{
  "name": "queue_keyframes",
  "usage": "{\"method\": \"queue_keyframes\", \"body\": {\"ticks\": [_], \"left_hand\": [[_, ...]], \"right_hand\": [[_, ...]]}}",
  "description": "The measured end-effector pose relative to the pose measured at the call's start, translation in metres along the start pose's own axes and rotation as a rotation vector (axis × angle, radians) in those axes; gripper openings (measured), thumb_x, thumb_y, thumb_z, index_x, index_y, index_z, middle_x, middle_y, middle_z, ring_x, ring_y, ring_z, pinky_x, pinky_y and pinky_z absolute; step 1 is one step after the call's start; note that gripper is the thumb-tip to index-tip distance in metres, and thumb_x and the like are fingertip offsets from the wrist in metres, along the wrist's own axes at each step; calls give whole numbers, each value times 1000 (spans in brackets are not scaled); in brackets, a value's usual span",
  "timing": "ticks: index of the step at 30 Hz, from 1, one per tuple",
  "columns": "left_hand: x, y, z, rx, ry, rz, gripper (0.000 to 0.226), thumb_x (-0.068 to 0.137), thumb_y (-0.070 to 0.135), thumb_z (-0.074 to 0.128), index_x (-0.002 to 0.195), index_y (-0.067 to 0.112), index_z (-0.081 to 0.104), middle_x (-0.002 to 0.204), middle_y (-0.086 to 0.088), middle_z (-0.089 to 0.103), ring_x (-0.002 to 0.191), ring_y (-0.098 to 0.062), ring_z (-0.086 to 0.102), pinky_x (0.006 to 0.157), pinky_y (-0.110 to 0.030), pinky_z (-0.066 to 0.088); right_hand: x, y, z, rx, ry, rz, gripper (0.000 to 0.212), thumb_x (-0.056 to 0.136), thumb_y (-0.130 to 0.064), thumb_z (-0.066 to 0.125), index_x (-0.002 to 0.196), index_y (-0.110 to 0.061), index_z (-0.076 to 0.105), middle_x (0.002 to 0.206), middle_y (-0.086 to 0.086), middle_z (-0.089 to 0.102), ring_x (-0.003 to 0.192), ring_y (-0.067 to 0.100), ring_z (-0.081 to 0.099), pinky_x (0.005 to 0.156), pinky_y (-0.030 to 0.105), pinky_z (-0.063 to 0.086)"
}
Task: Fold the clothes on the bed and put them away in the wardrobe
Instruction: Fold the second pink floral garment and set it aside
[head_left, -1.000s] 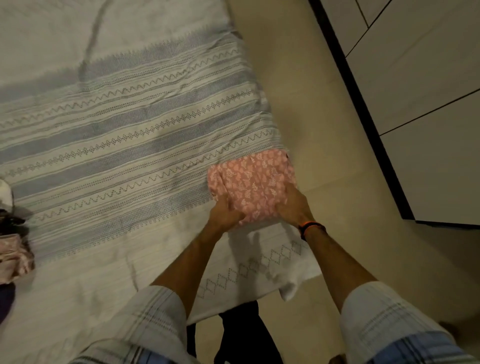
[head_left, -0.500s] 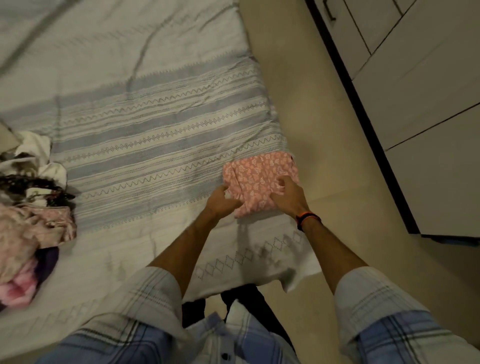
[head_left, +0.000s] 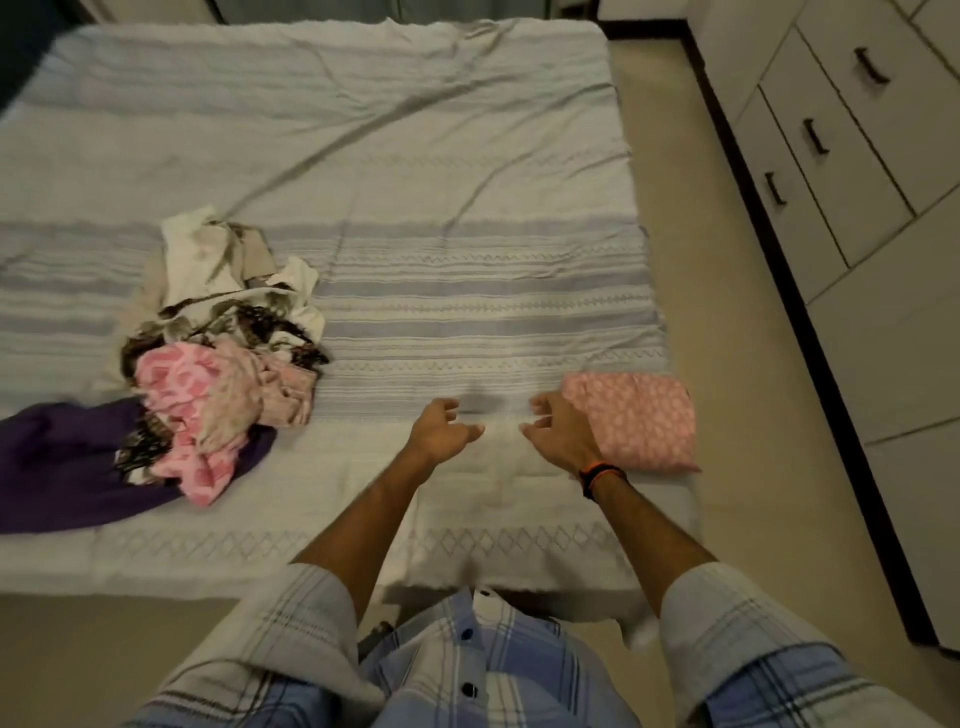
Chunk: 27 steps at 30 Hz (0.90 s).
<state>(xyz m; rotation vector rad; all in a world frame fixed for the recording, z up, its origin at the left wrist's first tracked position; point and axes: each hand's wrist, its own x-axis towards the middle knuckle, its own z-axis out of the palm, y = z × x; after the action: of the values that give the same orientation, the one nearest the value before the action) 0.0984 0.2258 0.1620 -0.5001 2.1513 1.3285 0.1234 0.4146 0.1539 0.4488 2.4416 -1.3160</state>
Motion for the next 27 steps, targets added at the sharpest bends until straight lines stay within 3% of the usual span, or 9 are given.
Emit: {"method": "queue_keyframes", "body": {"ticks": [16,23,27], "left_hand": [[-62,-172,-244,-172,206,-114,63,83,19,76,137,10,45,136,-8,52,119,-22,53,99,-37,48],[-58,-210,-307,-225,263,-156,61,83,18,76,136,10,47,131,-6,54,118,-23,53,102,-39,47],[-44,-224,-327,-244,270,-196,58,83,20,76,133,11,49,124,-3,56,115,-23,56,101,-42,49]], "right_hand": [[-62,-154,235,-153,-204,-175,44,90,-20,70,129,-8,52,126,10,59,94,18,58,79,28,47],[-57,-197,299,-208,-278,-194,44,90,-20,70,128,-8,52,127,11,59,94,18,58,81,27,47],[-43,-211,323,-229,-314,-179,43,90,-19,69,128,-8,53,126,10,59,95,19,60,87,34,53]]}}
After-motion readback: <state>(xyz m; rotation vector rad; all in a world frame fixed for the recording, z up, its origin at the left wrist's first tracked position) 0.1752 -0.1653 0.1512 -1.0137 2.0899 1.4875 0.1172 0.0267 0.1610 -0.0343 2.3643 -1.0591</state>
